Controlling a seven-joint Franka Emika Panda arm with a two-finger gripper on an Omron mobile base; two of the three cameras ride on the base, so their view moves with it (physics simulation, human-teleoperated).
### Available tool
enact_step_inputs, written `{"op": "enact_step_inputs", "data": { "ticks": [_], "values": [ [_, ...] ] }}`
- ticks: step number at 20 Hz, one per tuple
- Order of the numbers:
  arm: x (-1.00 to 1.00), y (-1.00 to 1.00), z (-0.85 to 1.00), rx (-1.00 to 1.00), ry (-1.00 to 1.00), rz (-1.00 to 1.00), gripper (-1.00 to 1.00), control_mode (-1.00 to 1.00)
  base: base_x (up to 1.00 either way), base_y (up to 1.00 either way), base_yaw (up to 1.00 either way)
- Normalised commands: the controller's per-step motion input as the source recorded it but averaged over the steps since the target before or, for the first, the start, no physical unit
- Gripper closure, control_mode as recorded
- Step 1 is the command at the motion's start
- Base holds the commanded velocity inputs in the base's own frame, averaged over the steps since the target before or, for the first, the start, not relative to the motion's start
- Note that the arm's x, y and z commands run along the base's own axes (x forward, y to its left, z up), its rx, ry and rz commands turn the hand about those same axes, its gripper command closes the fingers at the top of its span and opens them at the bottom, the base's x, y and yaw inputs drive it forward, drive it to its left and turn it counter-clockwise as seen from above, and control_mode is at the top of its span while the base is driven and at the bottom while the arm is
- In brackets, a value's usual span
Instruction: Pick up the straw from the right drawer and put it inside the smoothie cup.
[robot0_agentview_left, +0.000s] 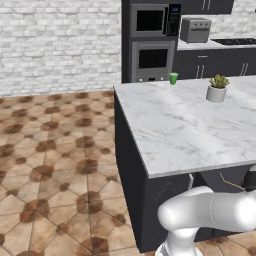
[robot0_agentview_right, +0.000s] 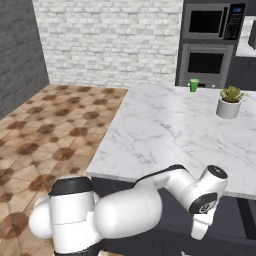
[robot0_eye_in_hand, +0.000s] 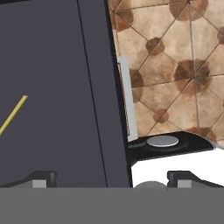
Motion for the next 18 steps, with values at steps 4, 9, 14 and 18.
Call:
{"op": "enact_step_inputs", "data": {
  "ticks": [4,9,14,18],
  "values": [
    [0.05,-0.23,-0.34,0.00,0.01,0.04,-1.00,-1.00,0.00,0.00,0.00],
    [-0.05,-0.09,-0.24,0.00,0.04,0.00,-1.00,-1.00,0.00,0.00,0.00],
    [0.00,0.00,-0.21,0.00,0.02,0.00,-1.00,-1.00,0.00,0.00,0.00],
    [0.00,0.00,-0.21,0.00,0.00,0.00,-1.00,-1.00,0.00,0.00,0.00]
  ]
}}
